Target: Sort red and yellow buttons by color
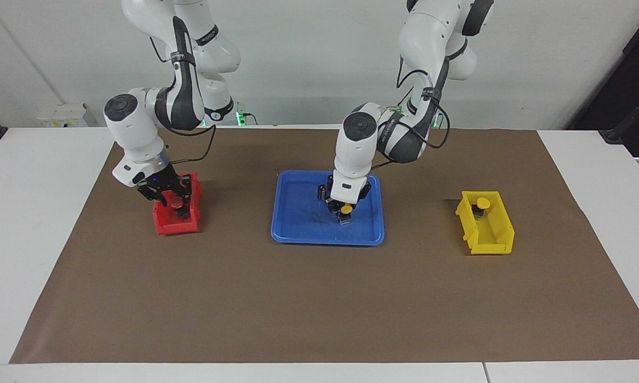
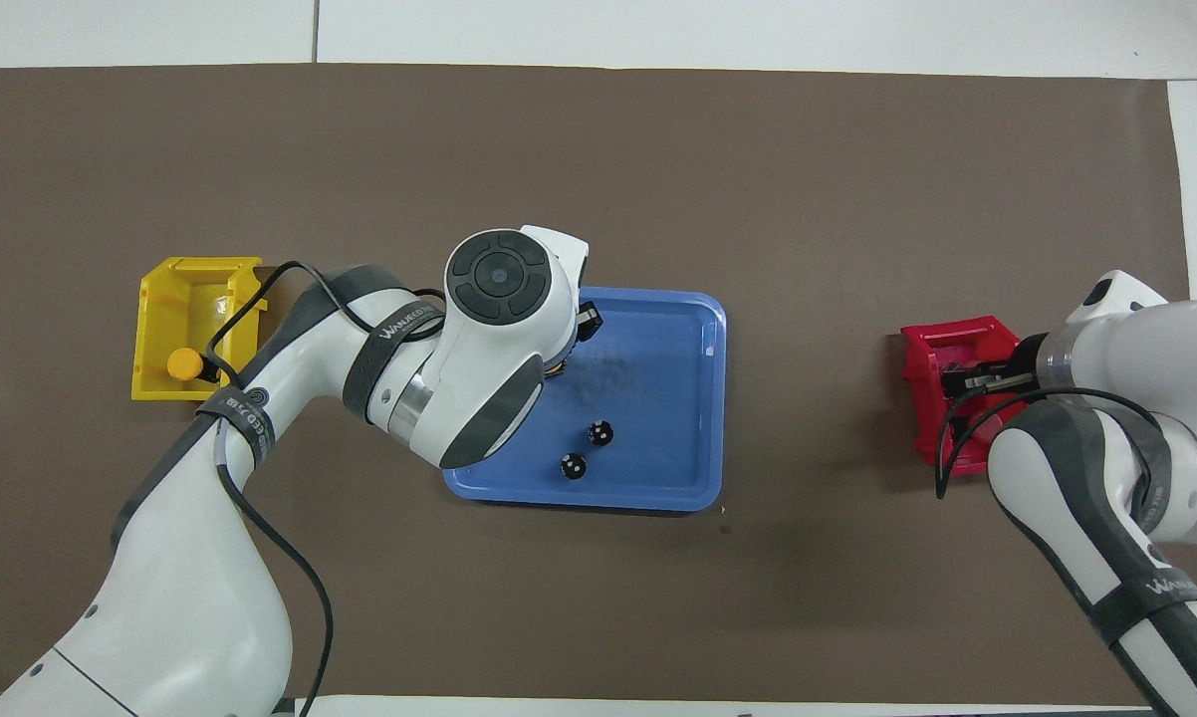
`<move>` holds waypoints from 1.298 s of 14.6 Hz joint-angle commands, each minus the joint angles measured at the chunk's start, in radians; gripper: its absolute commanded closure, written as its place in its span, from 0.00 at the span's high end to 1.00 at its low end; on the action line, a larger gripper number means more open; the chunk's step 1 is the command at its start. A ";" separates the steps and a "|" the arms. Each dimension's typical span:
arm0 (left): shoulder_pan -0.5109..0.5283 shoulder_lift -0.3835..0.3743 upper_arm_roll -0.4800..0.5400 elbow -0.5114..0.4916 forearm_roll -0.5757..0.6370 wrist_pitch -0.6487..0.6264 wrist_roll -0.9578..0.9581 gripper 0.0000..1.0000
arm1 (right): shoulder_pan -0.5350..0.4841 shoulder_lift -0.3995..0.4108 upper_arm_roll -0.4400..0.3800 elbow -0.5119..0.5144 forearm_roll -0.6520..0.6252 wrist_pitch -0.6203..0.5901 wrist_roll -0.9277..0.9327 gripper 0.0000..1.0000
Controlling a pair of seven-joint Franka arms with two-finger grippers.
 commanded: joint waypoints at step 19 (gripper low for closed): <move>0.674 -0.299 0.028 -0.196 0.017 -0.080 0.968 0.01 | -0.026 0.054 -0.006 0.785 -0.076 -0.833 0.187 1.00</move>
